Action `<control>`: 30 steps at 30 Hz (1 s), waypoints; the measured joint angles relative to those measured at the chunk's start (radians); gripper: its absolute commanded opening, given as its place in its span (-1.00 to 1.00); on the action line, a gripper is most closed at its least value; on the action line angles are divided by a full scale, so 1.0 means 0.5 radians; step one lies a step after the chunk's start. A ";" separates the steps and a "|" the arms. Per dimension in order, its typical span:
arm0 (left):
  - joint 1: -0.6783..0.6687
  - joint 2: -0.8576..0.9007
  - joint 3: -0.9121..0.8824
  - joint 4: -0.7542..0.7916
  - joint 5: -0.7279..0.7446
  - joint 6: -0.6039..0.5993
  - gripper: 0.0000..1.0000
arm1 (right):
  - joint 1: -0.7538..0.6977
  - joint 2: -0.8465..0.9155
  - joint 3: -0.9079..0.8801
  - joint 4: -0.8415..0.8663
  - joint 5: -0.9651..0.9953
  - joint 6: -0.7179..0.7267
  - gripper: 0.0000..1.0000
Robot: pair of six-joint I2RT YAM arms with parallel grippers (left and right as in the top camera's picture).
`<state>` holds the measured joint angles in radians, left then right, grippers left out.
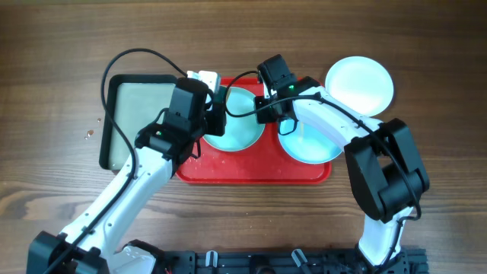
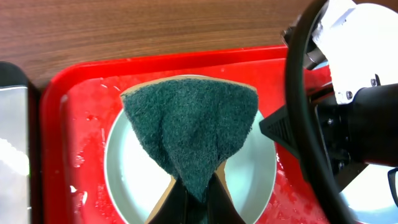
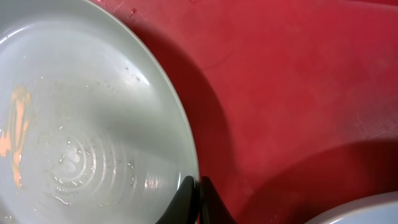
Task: Clean dirty plates on tray and stack at the side
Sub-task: 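Bring the sponge in the left gripper over the held blue plate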
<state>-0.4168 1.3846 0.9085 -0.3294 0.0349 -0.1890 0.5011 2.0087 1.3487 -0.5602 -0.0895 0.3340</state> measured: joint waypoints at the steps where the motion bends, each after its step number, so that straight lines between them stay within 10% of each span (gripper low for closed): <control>1: -0.008 0.015 0.000 0.010 0.000 -0.013 -0.92 | 0.000 0.000 0.000 -0.001 0.000 0.000 -0.91; 30: 0.458 0.365 0.057 -0.320 0.271 -0.339 -0.92 | 0.085 0.000 0.000 -0.022 -0.121 -0.045 -0.91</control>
<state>-0.1879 1.5673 0.9371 -0.4896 0.1703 -0.3584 0.5438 2.0087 1.3487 -0.5713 -0.1501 0.3115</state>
